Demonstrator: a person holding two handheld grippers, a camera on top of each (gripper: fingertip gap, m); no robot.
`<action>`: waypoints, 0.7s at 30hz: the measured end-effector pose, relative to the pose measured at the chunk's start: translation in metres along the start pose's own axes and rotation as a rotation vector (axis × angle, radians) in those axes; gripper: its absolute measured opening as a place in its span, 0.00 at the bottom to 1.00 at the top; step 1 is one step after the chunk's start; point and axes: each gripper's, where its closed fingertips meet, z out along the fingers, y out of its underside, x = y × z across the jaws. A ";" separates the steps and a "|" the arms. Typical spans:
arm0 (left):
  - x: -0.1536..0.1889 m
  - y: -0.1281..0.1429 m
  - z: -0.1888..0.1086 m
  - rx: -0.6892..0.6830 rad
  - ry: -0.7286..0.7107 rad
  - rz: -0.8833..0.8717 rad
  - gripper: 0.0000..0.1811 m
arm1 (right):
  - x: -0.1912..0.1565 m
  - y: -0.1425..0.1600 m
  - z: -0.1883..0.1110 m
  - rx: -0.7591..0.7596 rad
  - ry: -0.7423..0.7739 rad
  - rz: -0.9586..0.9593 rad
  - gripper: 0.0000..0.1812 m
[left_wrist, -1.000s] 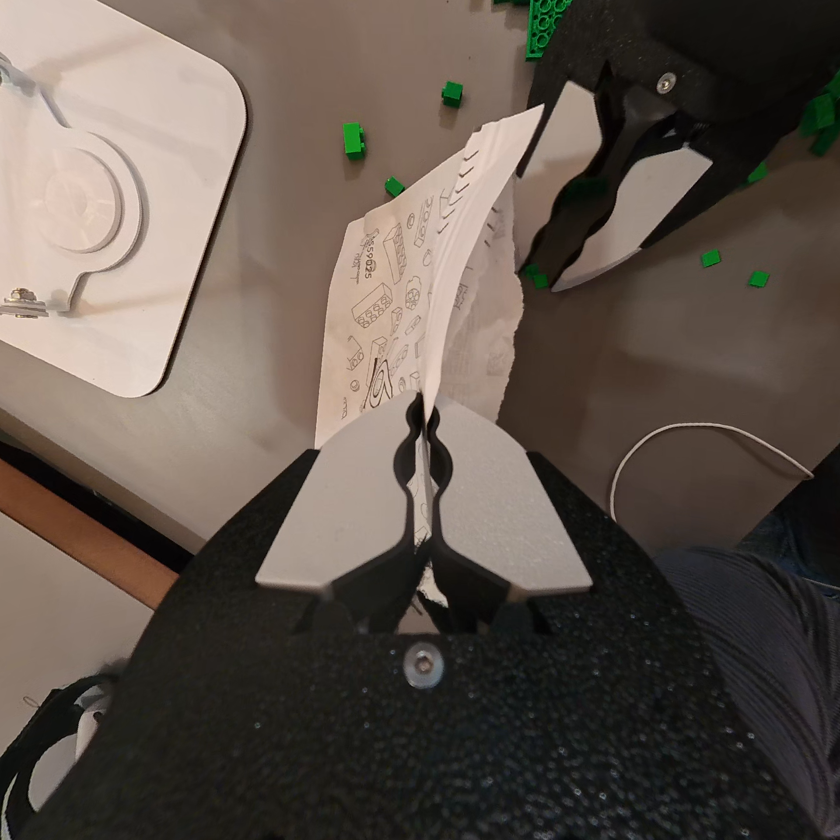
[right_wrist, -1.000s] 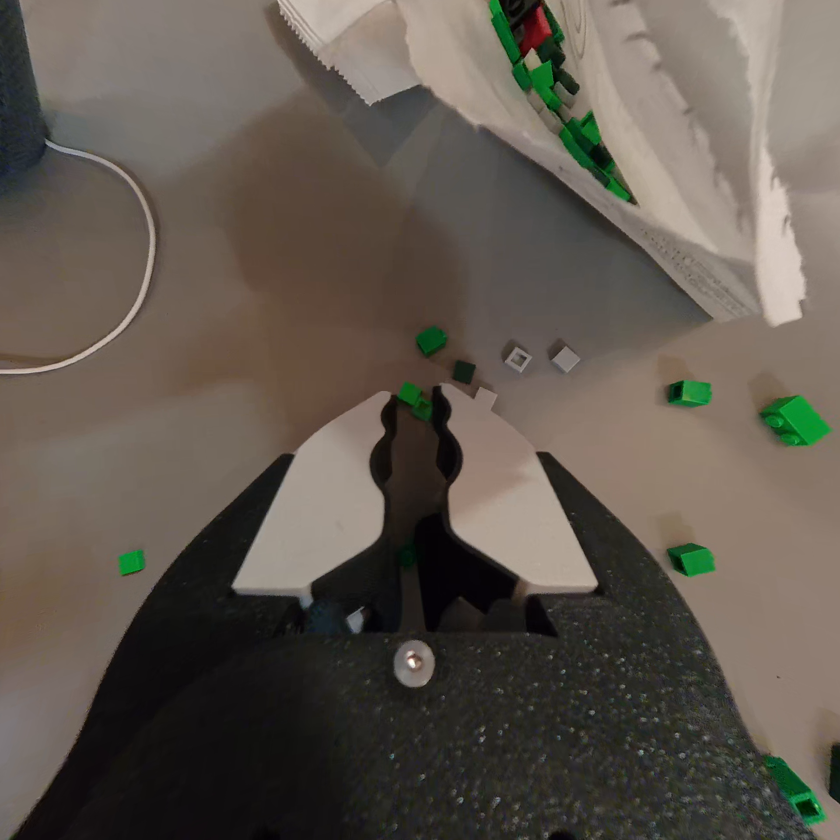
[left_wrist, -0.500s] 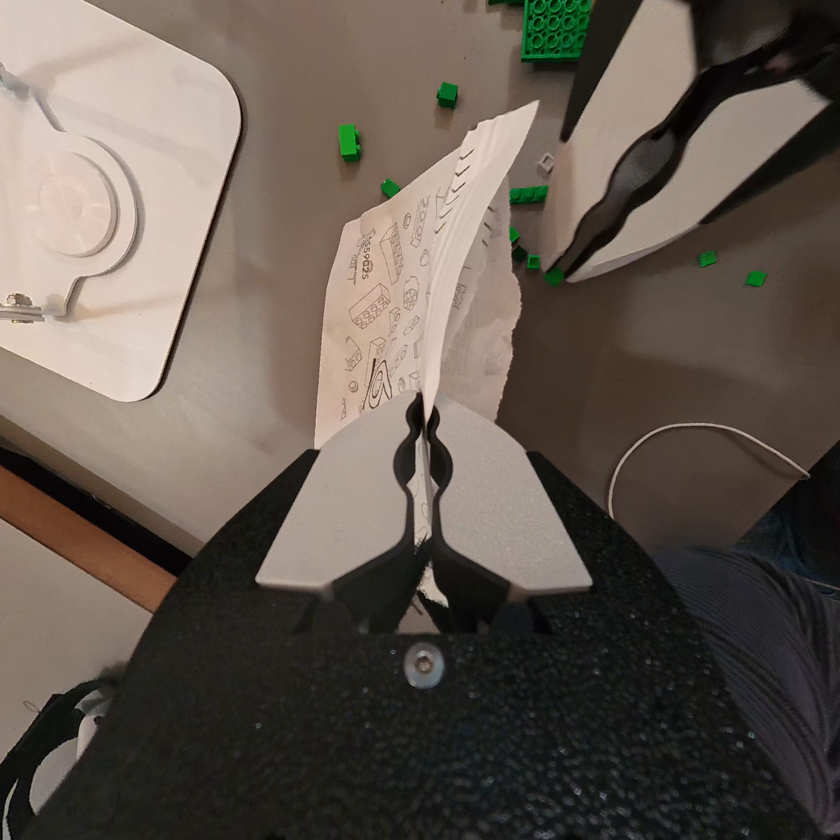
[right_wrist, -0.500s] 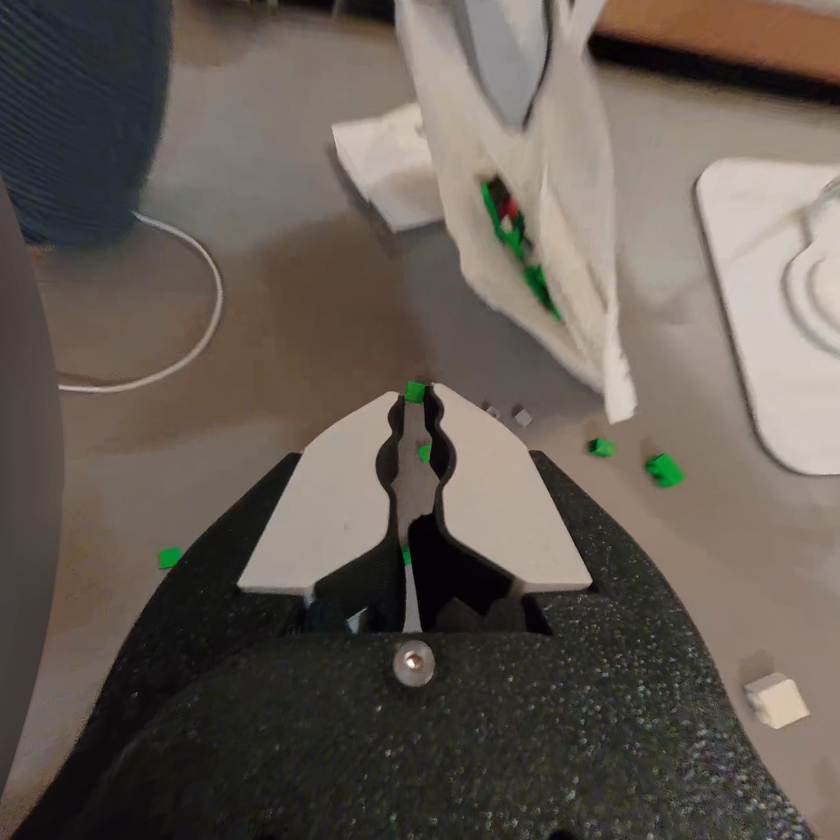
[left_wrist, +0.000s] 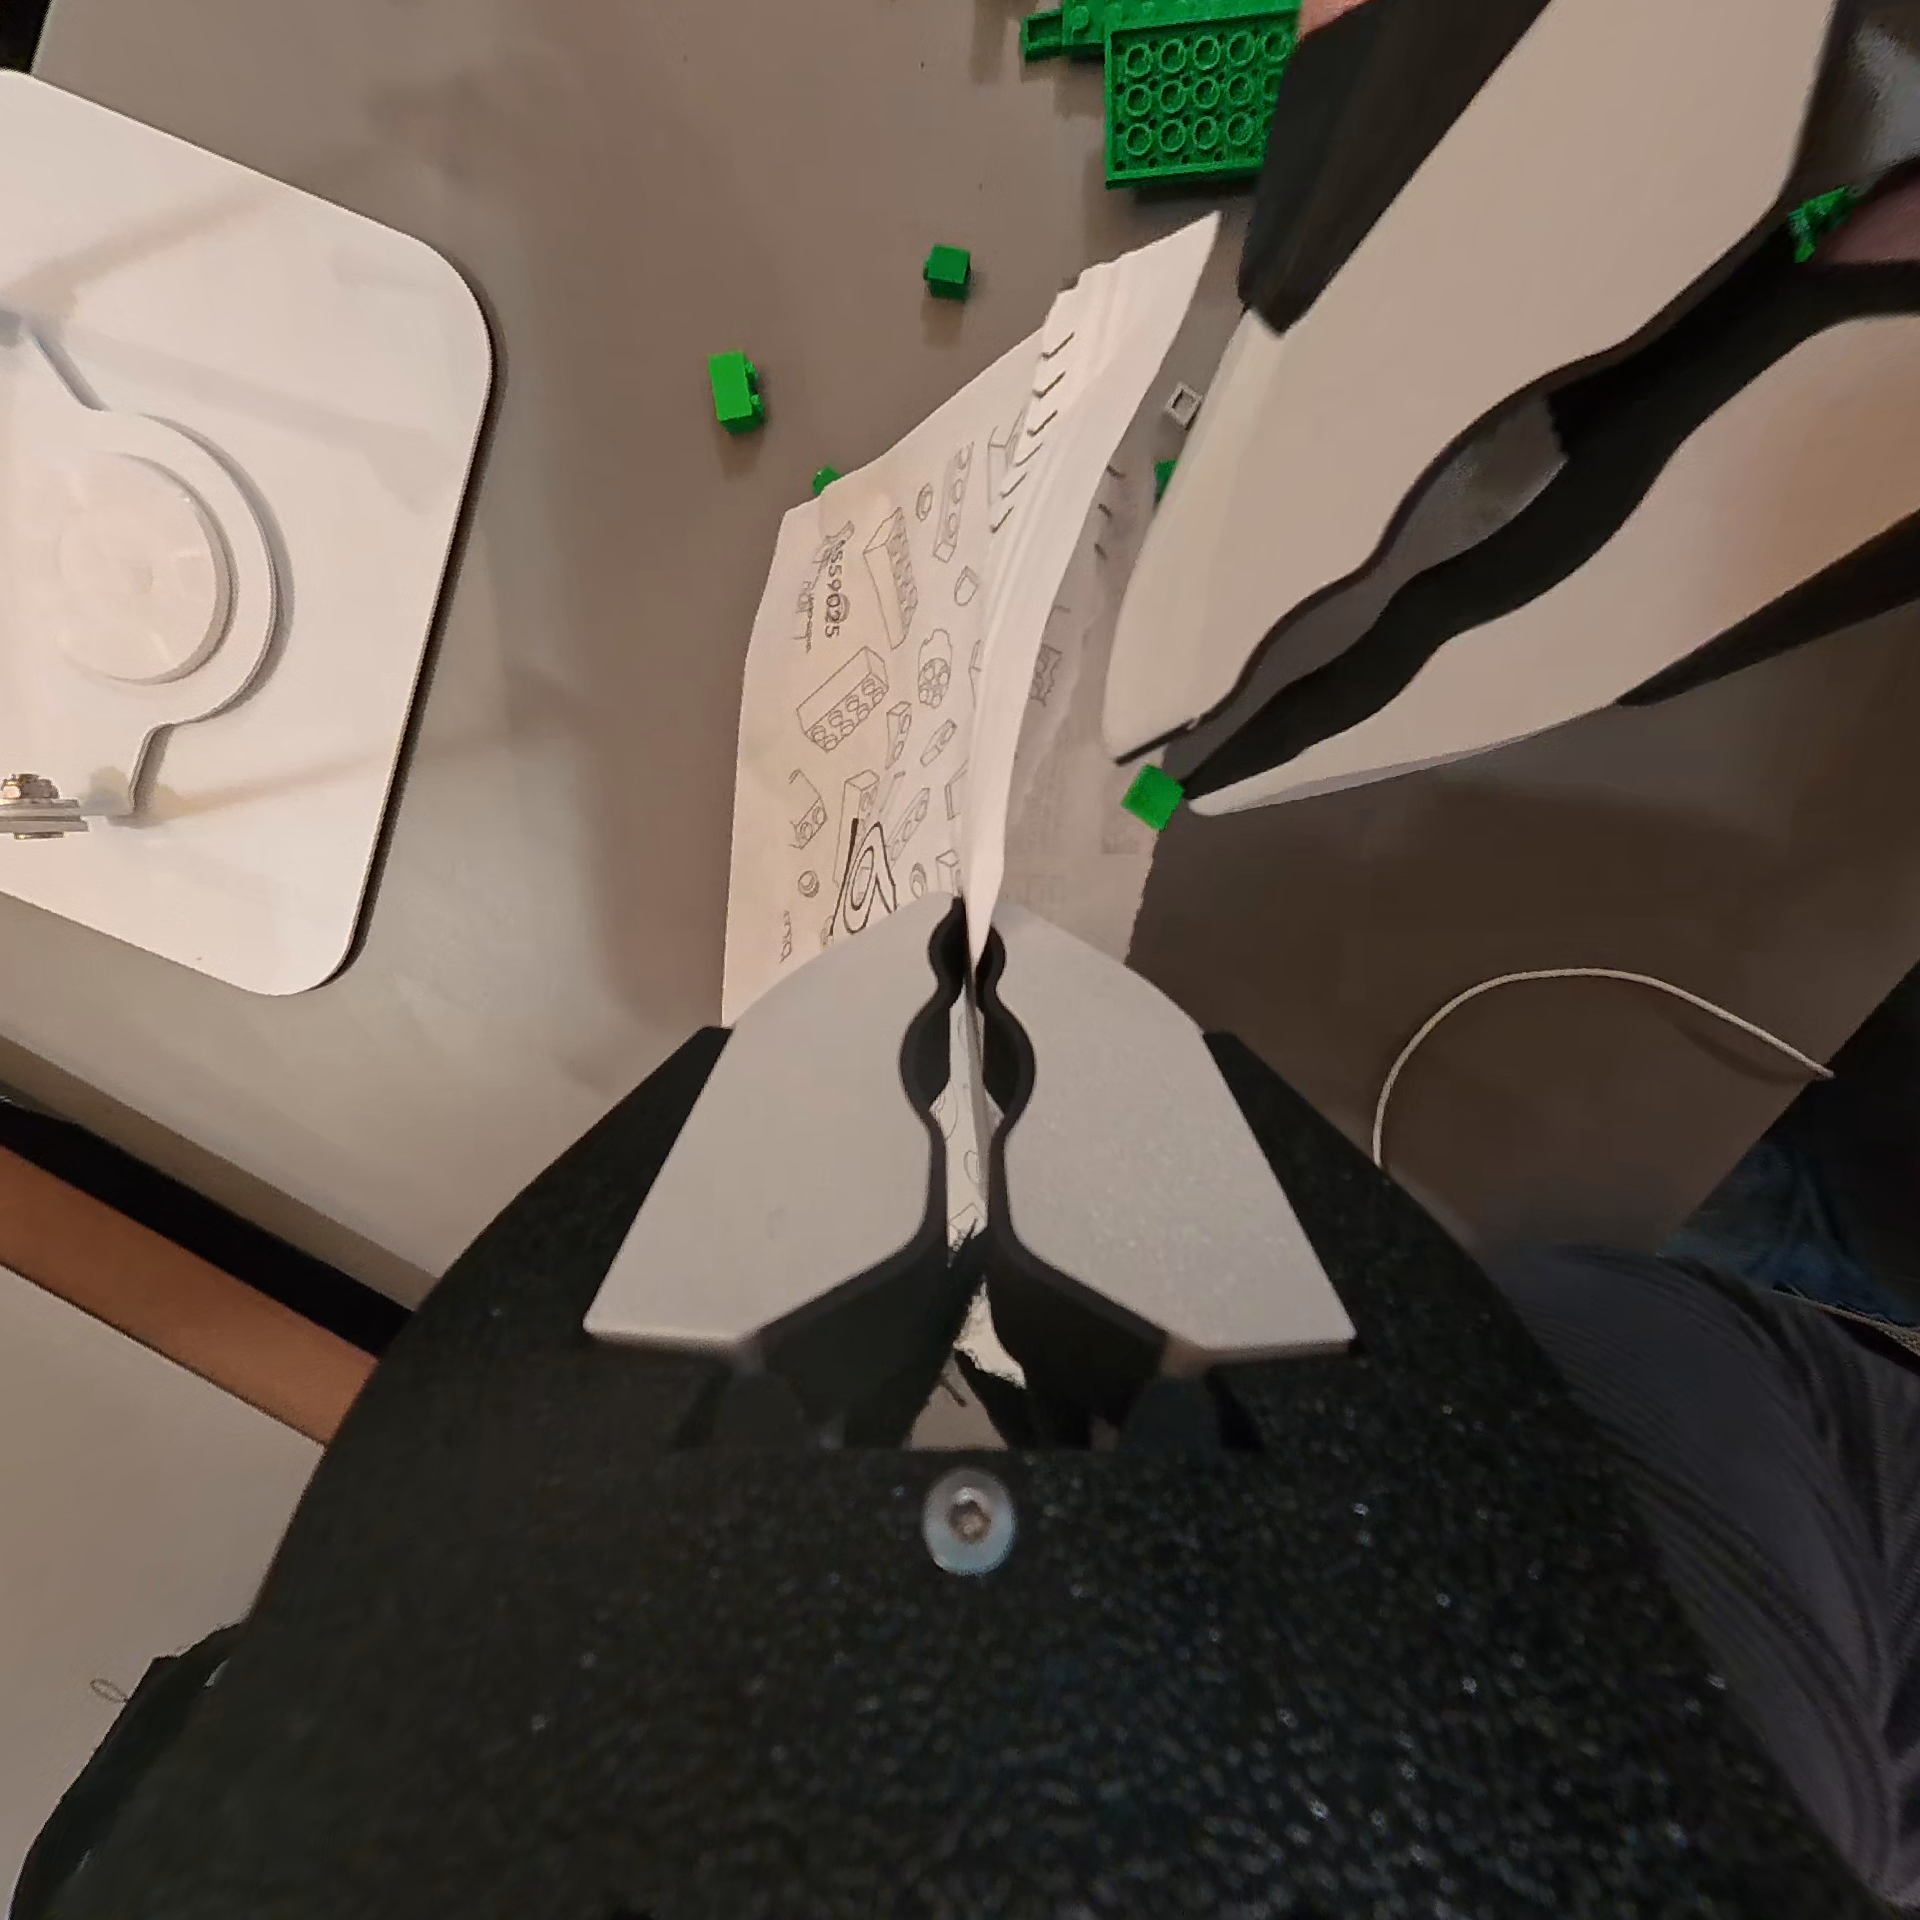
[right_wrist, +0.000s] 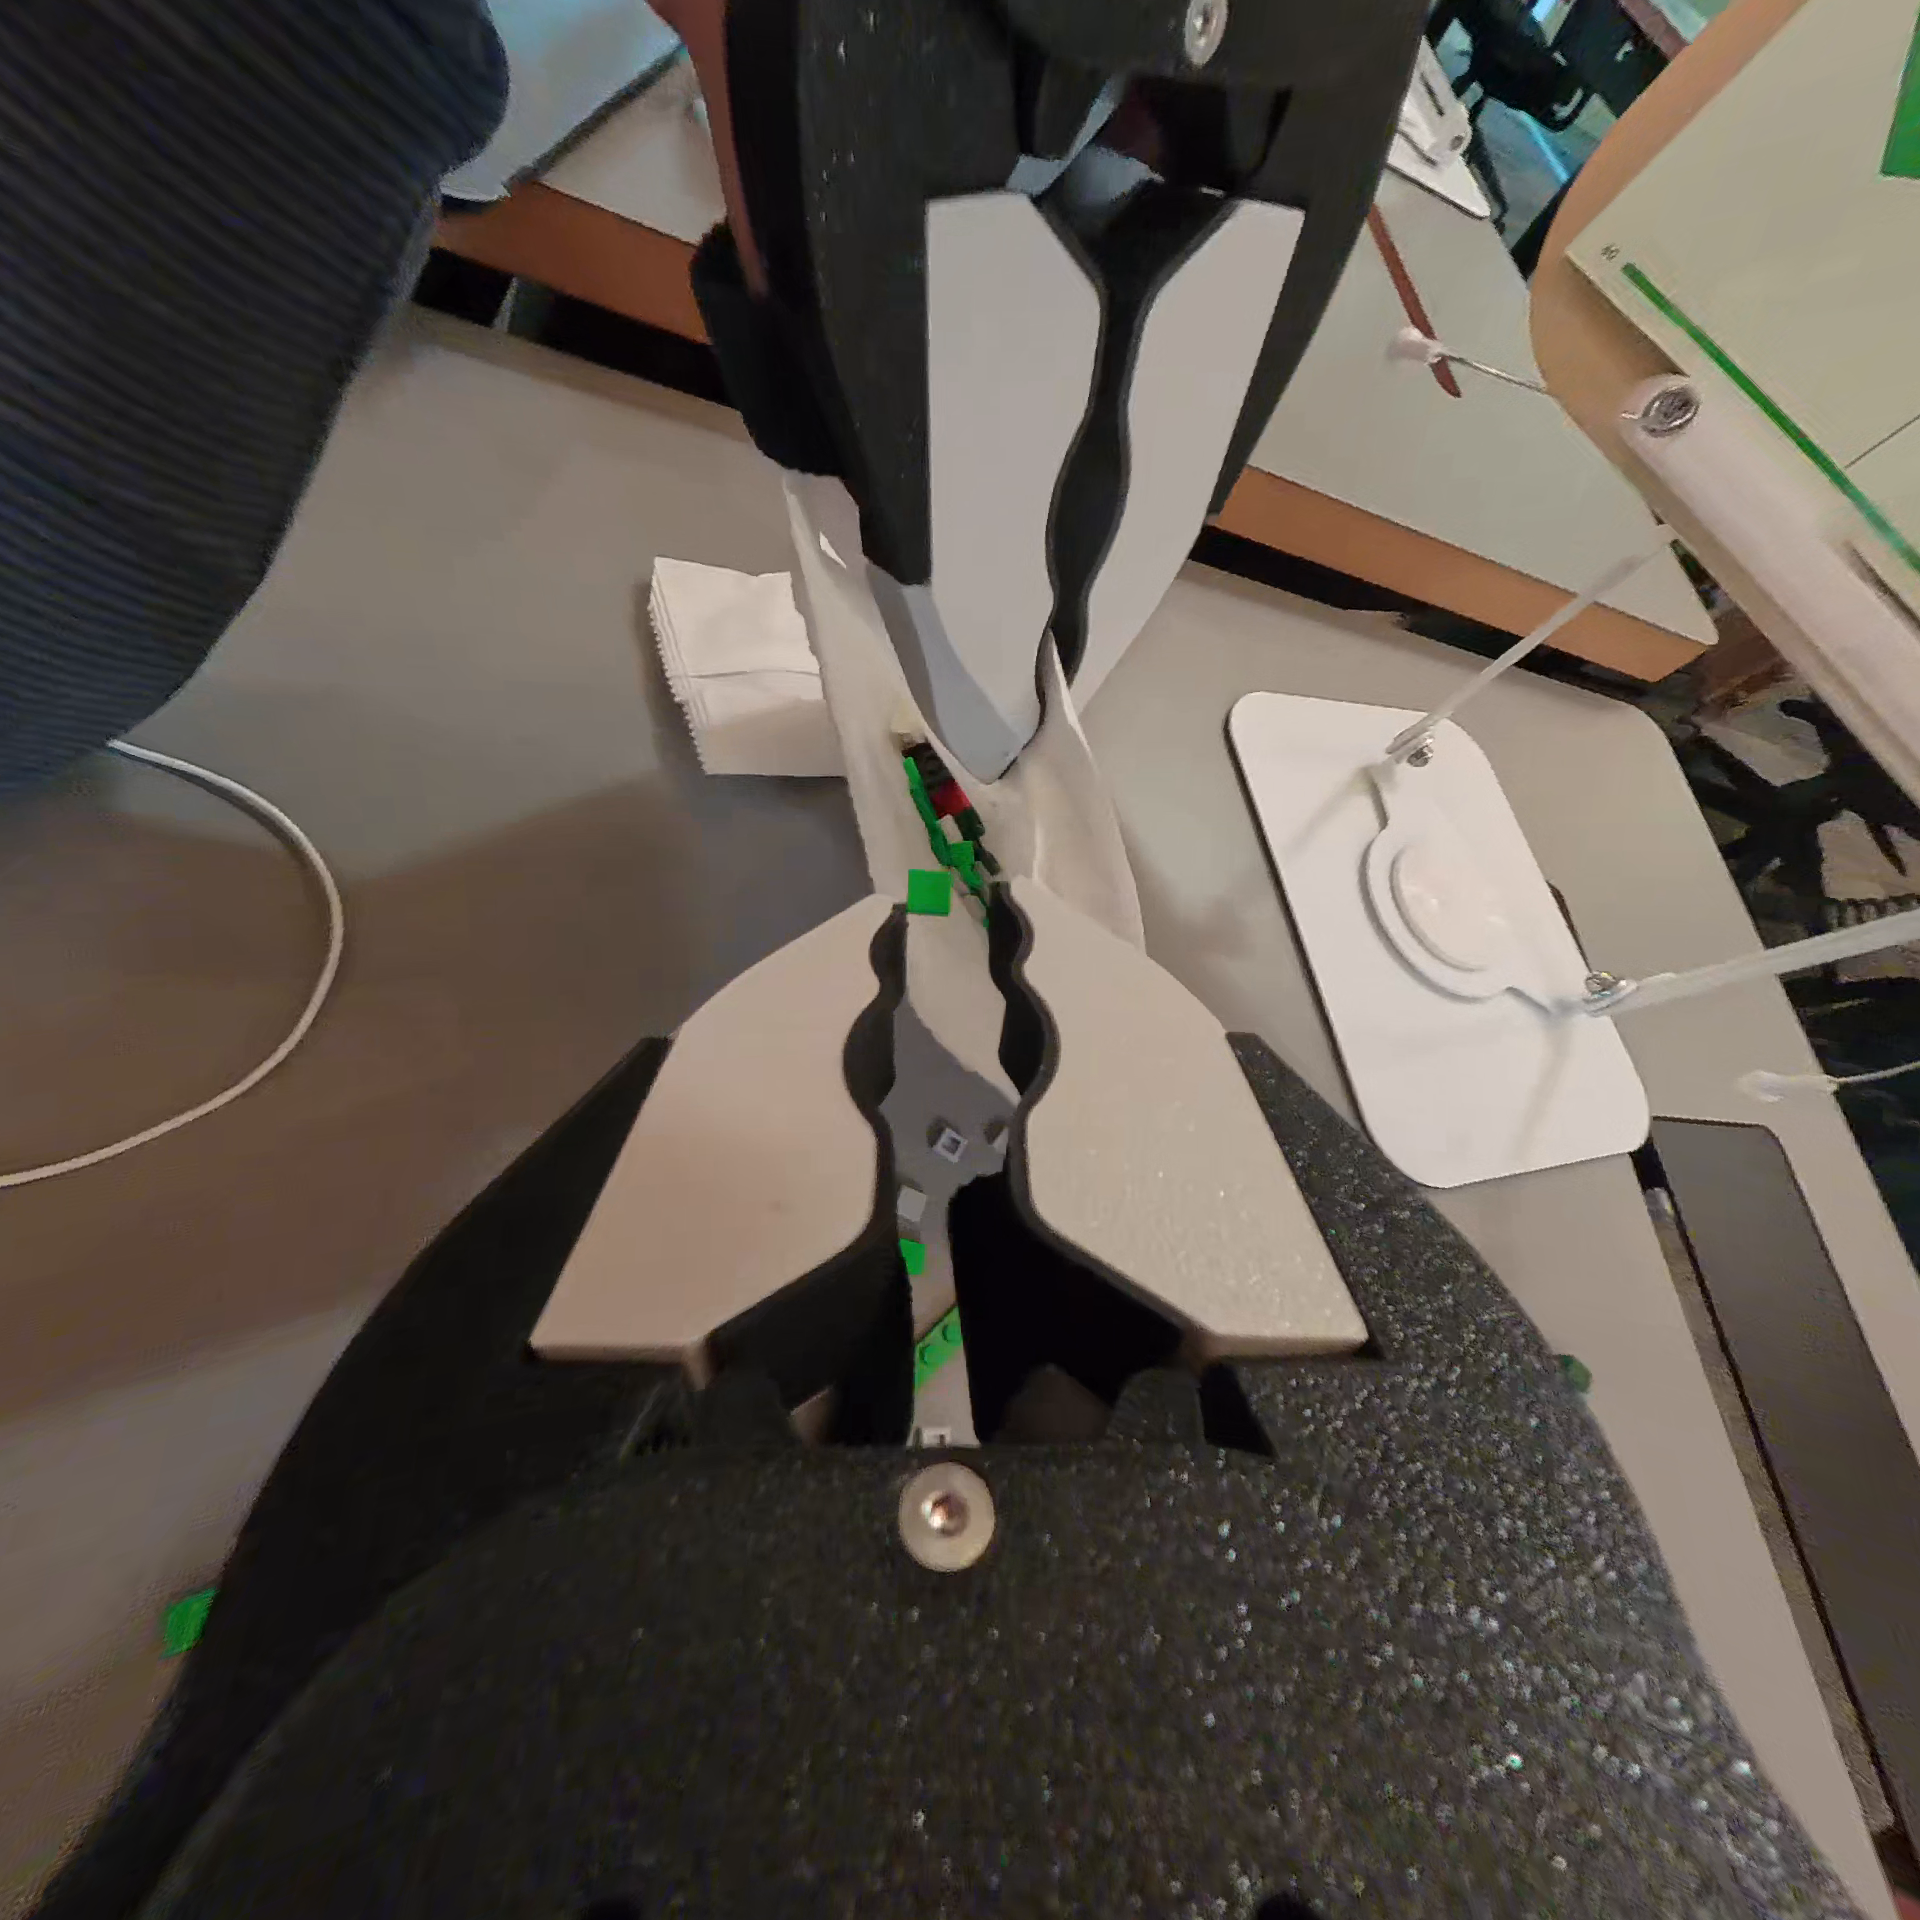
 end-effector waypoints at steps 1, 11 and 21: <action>0.000 0.000 0.000 0.001 0.000 0.000 0.00 | 0.001 0.001 0.001 -0.007 0.013 -0.009 0.10; 0.002 -0.003 -0.001 0.003 -0.005 0.016 0.00 | 0.013 0.011 0.001 -0.066 0.103 -0.050 0.12; -0.007 0.005 -0.003 -0.004 -0.034 -0.033 0.00 | 0.003 0.067 -0.032 -0.306 -0.124 0.038 0.10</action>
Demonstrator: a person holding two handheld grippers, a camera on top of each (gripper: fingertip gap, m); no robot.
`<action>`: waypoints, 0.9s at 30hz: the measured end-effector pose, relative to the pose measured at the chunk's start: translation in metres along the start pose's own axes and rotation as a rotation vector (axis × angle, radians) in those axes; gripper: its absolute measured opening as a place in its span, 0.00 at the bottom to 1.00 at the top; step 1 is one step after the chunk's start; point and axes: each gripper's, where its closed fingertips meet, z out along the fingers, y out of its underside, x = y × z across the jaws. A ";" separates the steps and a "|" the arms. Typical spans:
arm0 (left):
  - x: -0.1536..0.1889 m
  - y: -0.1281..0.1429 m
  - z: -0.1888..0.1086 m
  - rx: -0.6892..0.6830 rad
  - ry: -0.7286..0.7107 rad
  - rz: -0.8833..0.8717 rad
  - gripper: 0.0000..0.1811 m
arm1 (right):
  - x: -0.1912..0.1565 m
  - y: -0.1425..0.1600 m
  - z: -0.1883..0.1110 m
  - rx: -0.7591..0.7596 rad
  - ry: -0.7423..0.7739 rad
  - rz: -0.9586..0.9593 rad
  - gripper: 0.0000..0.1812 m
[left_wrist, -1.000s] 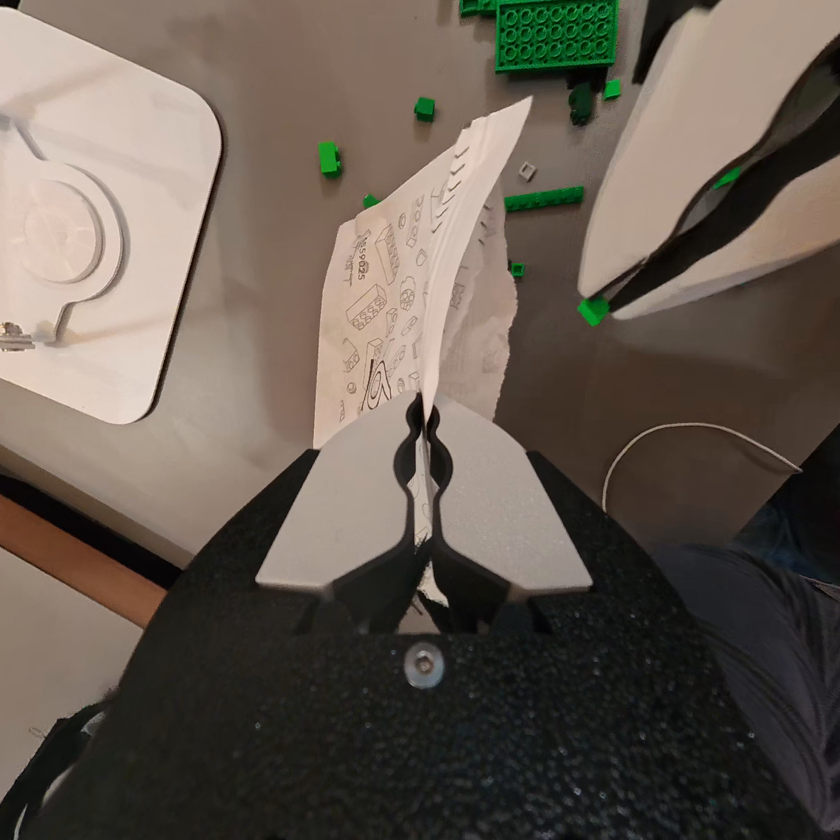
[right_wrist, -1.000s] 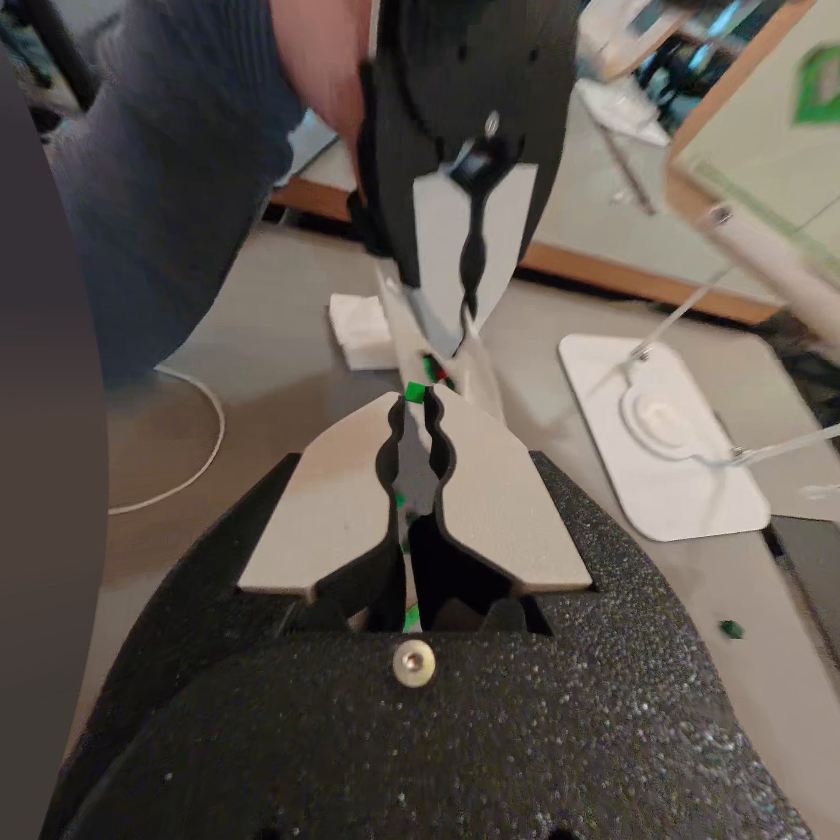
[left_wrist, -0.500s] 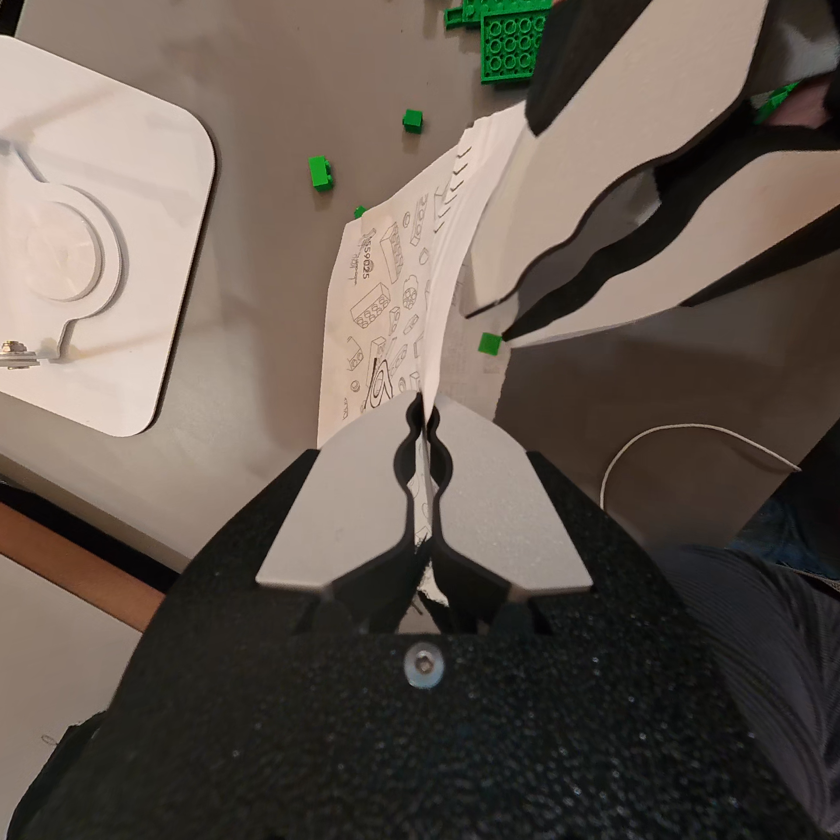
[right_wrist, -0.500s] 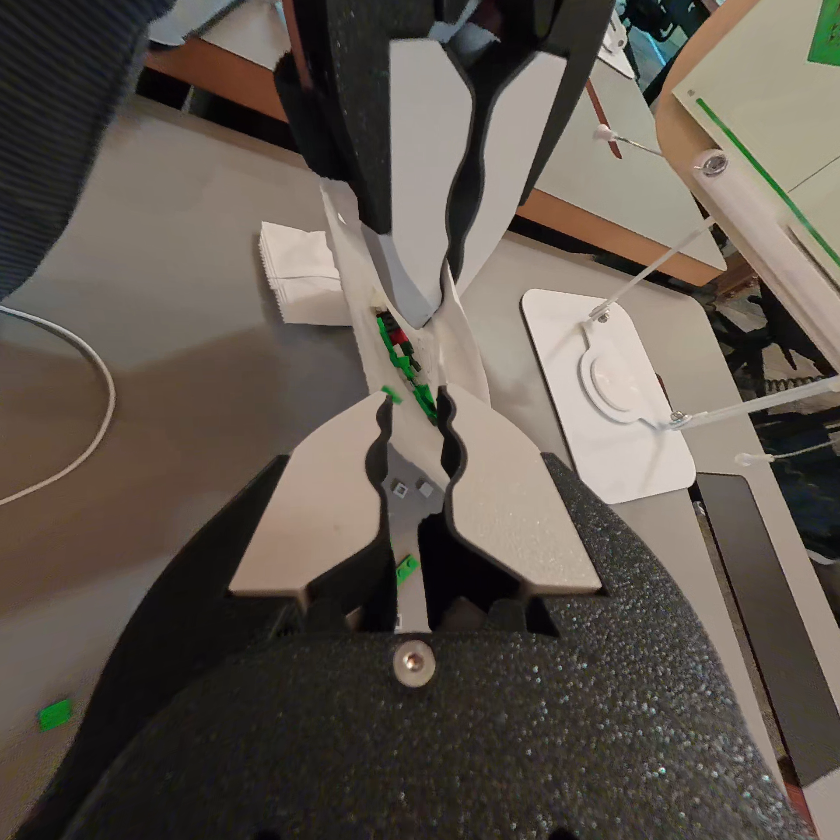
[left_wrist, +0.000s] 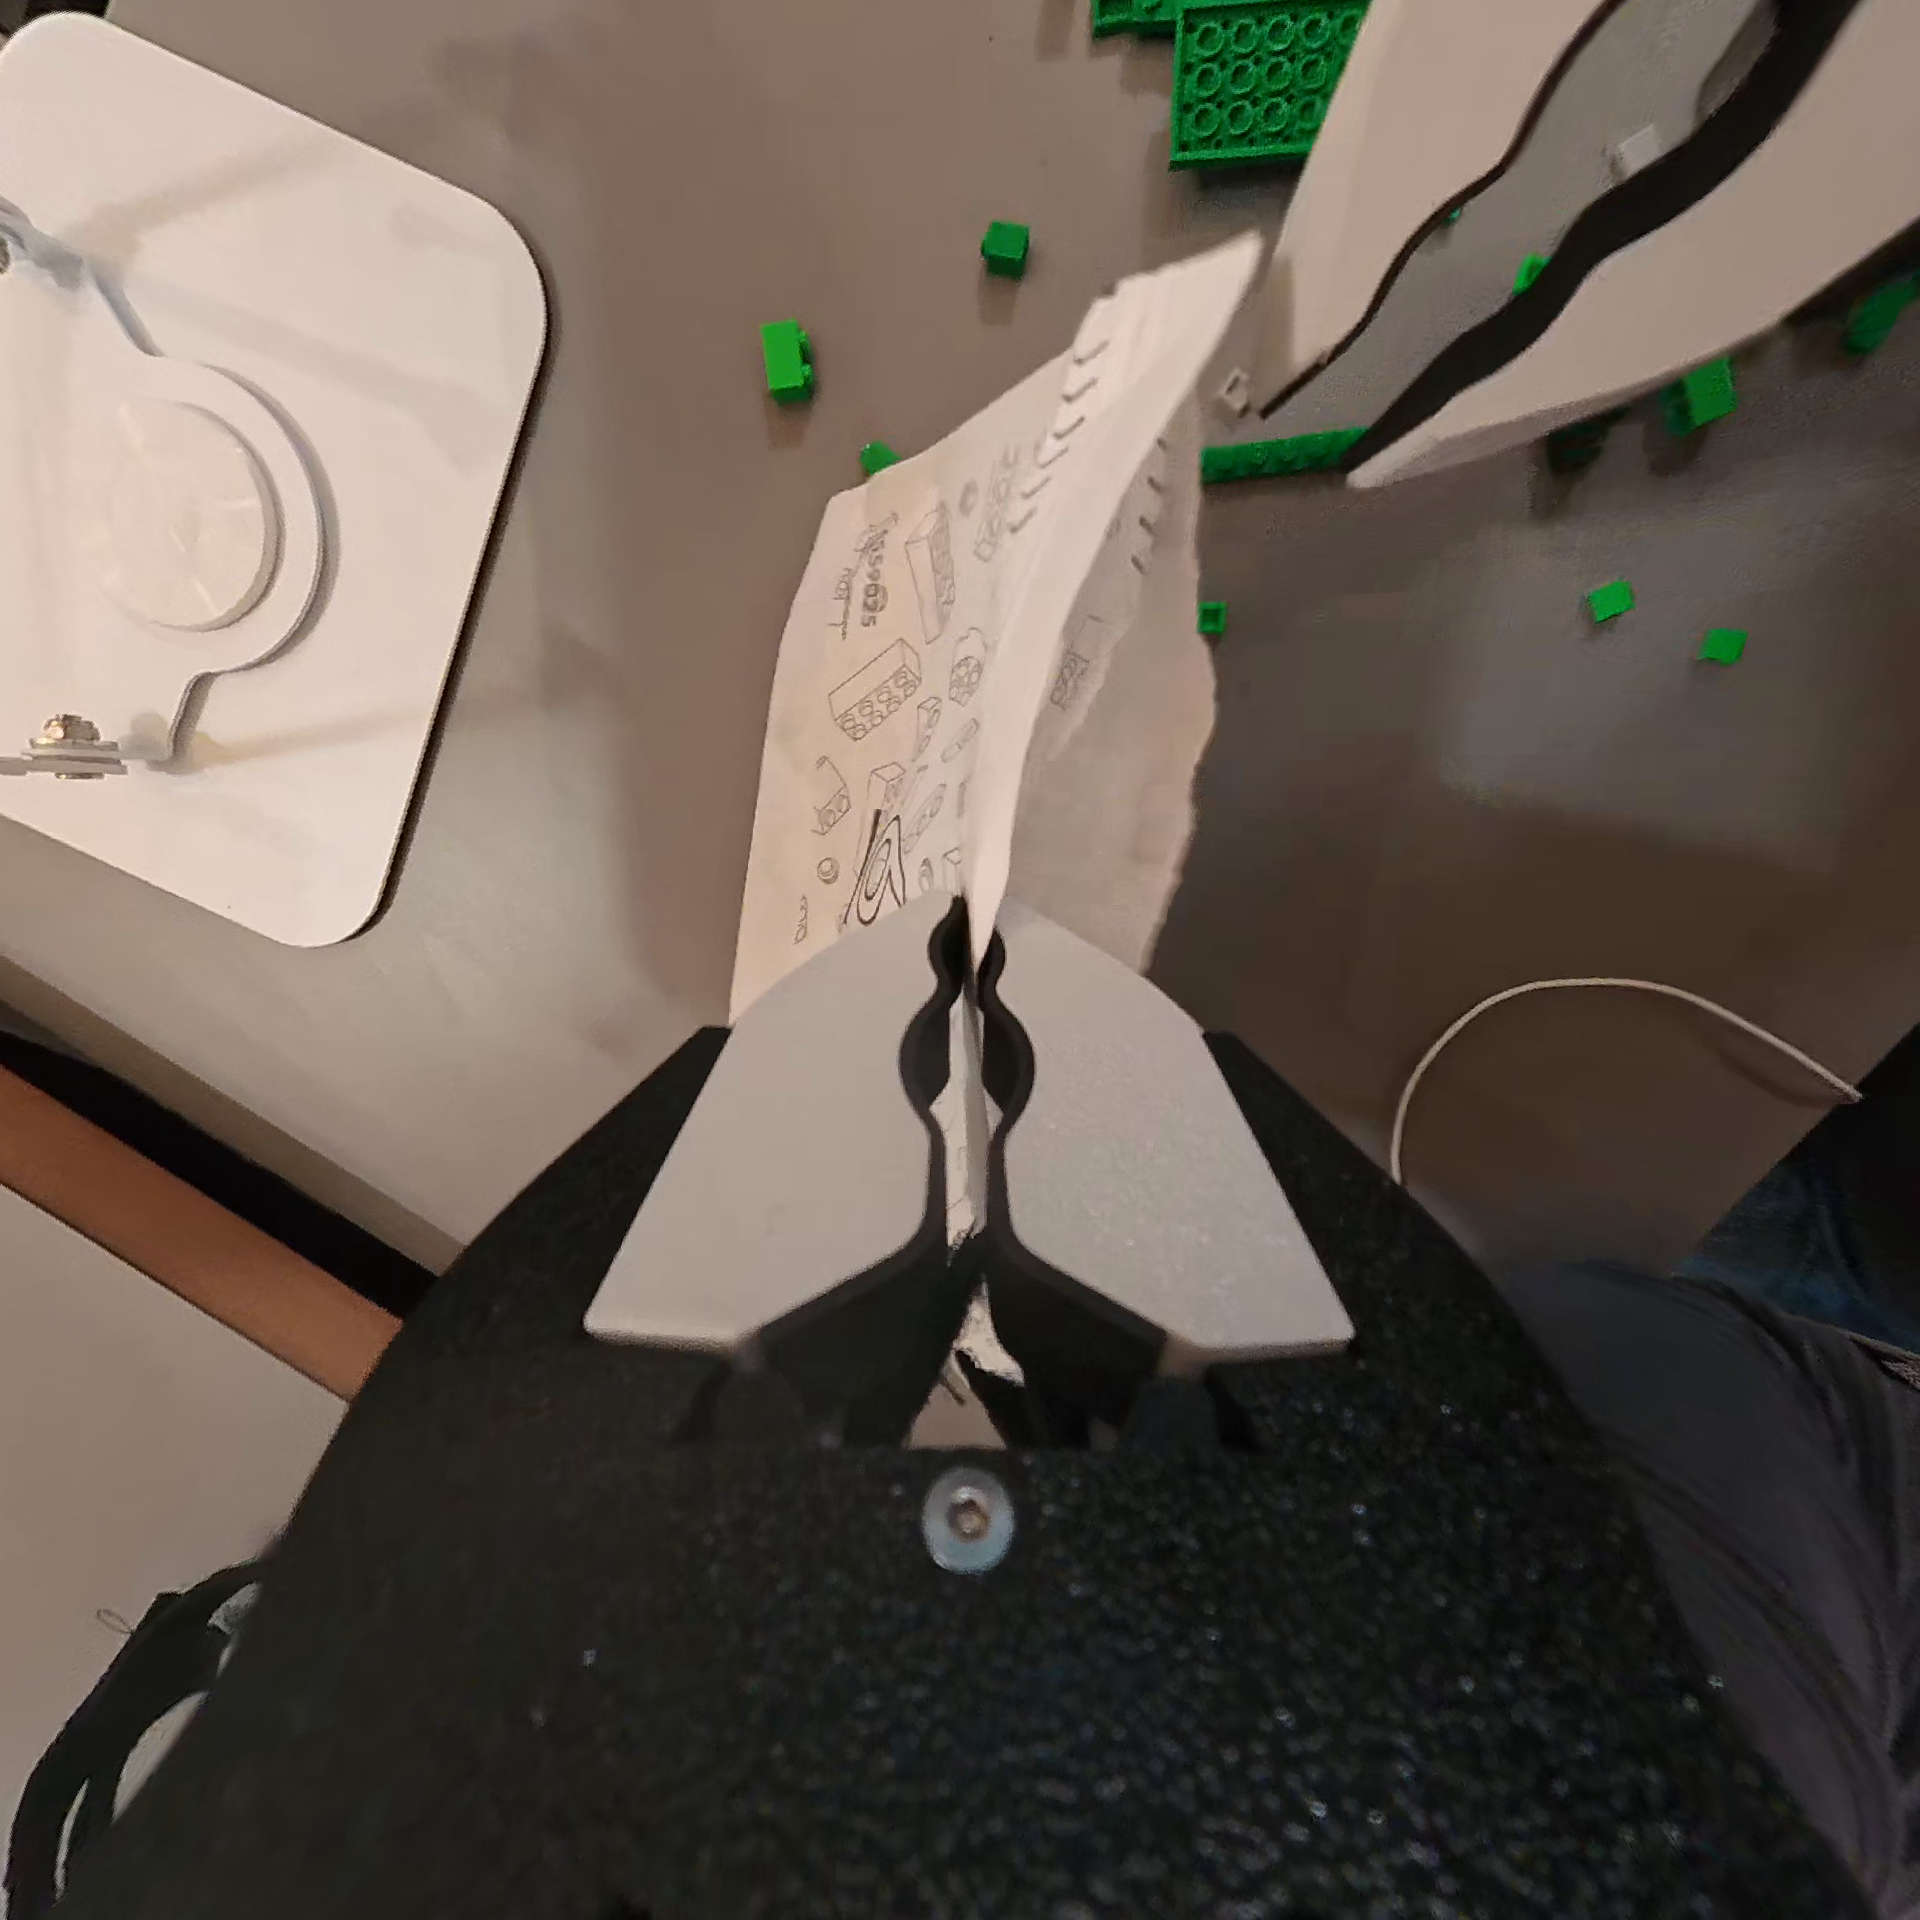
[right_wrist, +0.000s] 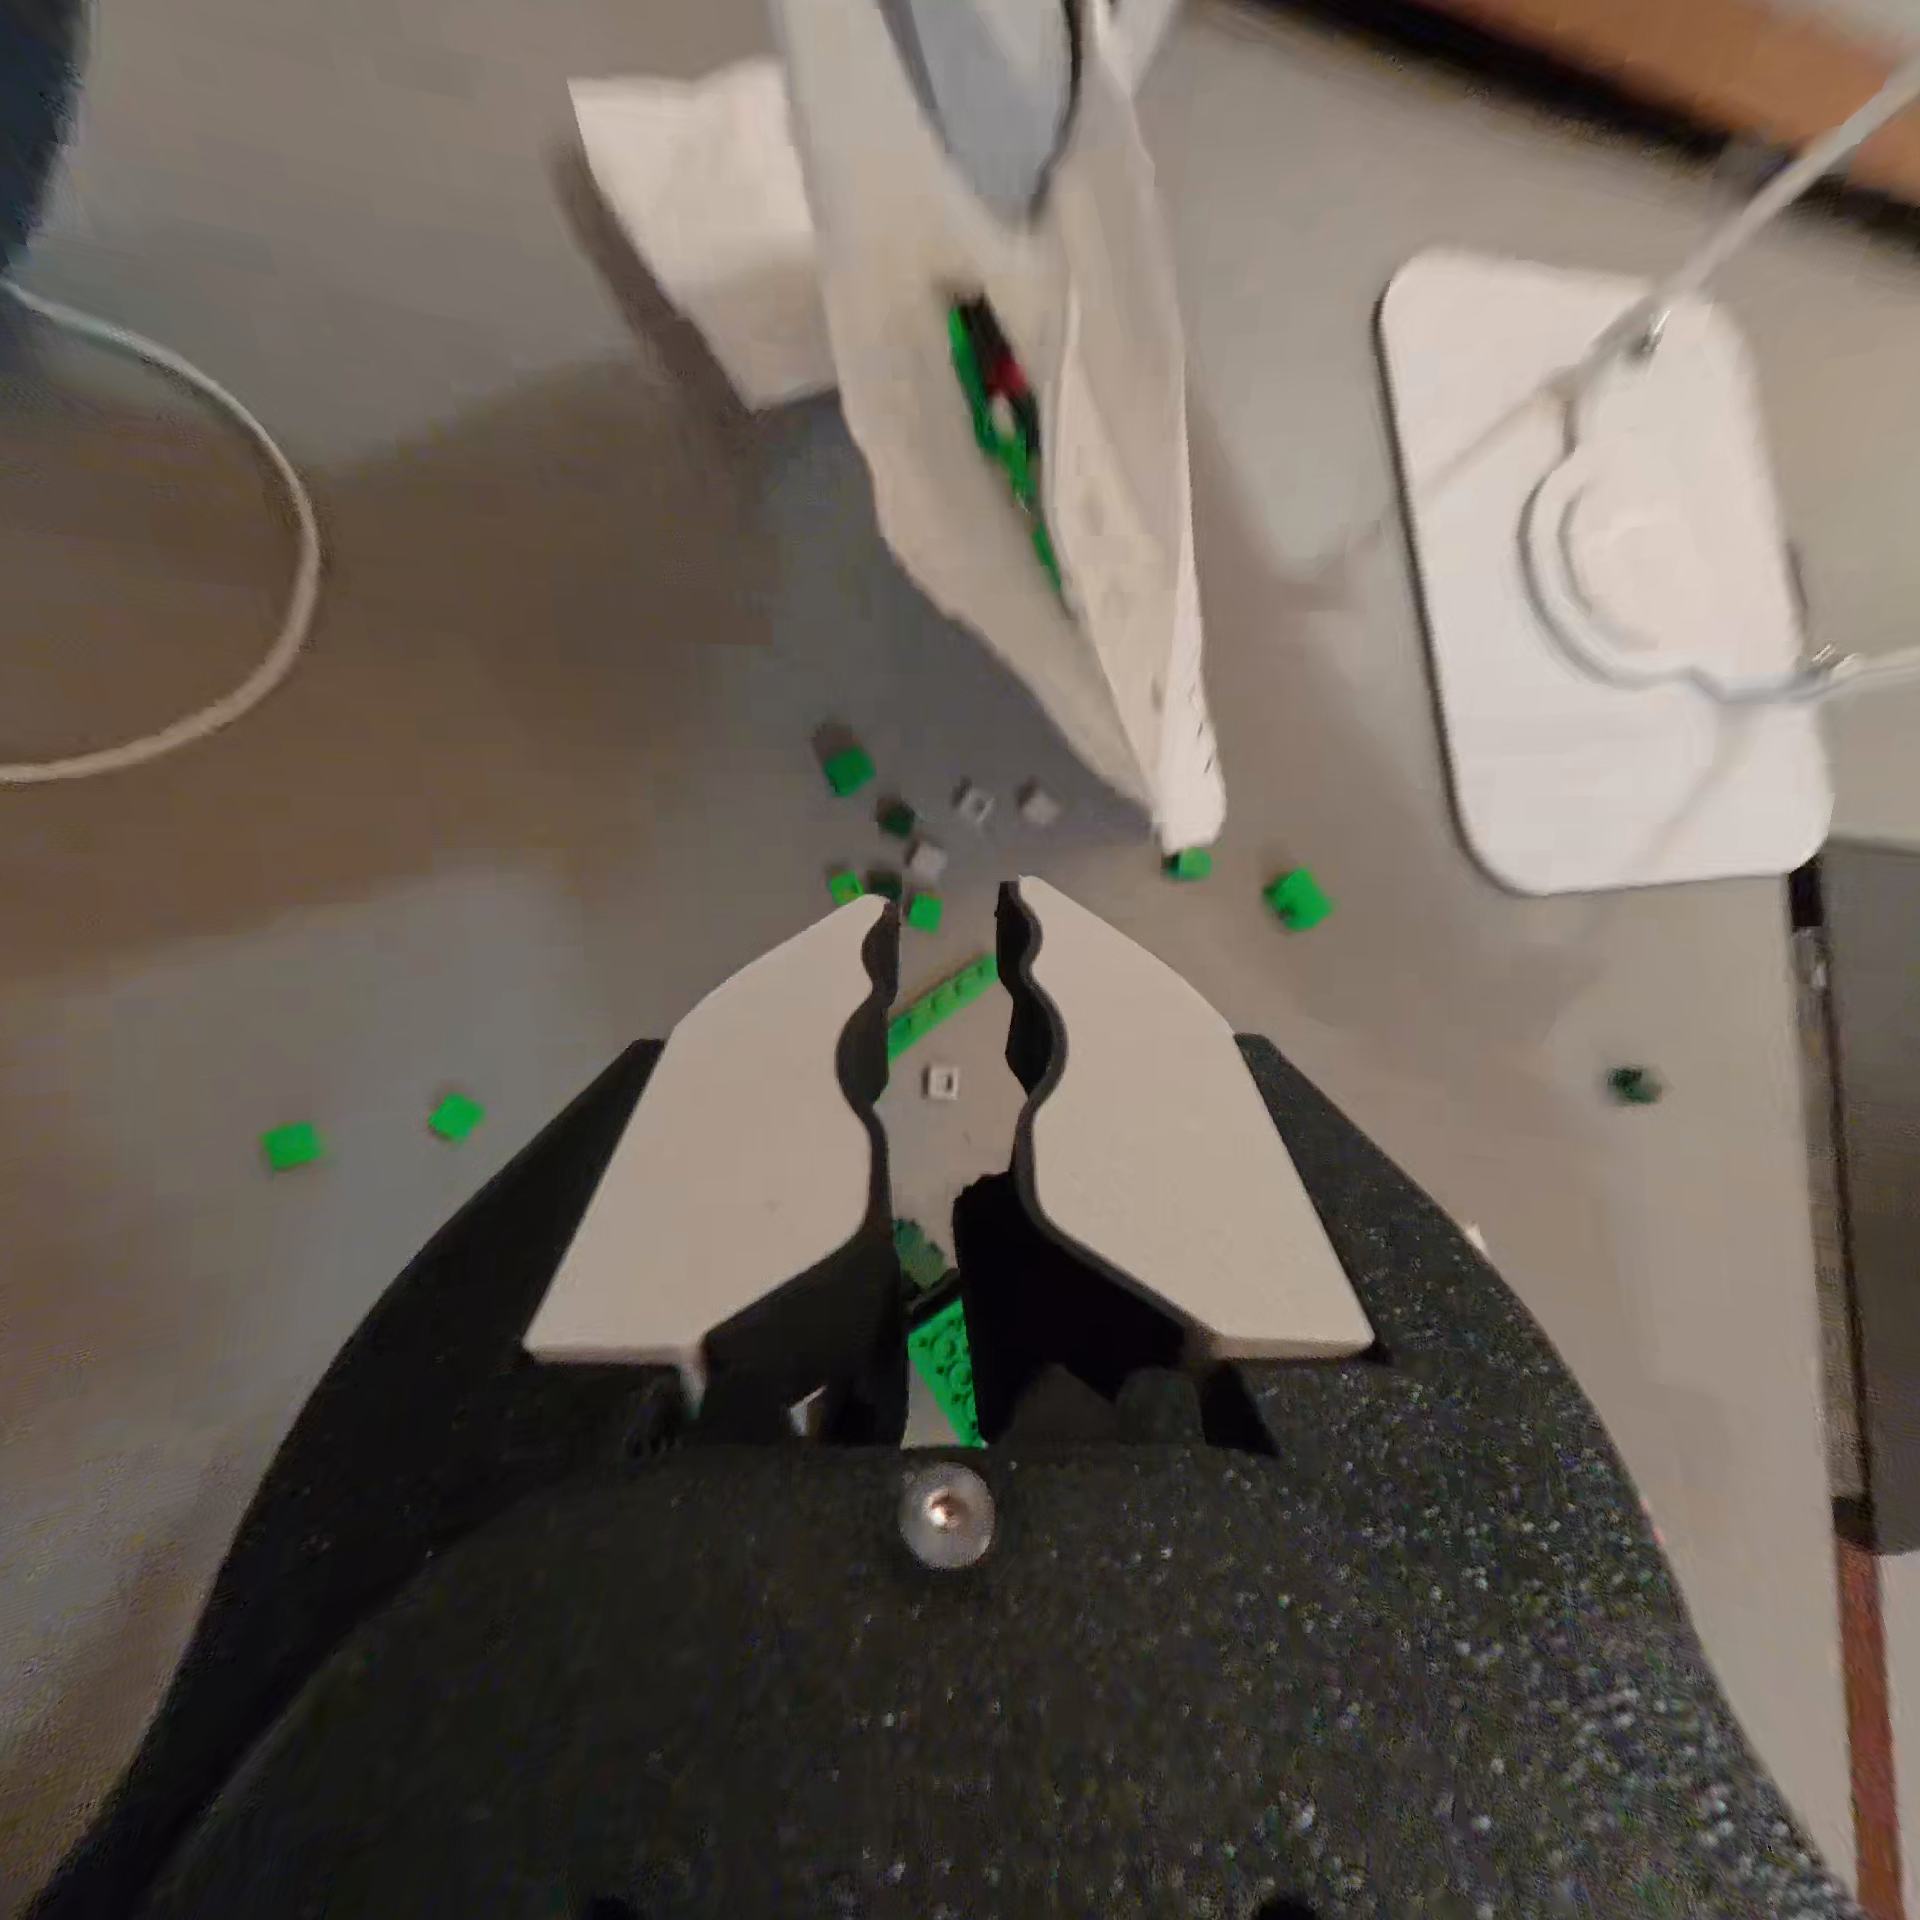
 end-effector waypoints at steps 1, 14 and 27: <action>-0.001 0.000 0.000 0.003 0.000 -0.004 0.00 | 0.002 0.011 0.007 -0.033 -0.007 0.003 0.10; -0.002 0.001 -0.001 0.009 0.000 -0.008 0.00 | -0.007 0.037 0.061 -0.036 -0.170 0.134 0.07; -0.001 0.002 -0.001 0.005 0.005 -0.009 0.00 | -0.007 0.038 0.063 -0.044 -0.169 0.151 0.04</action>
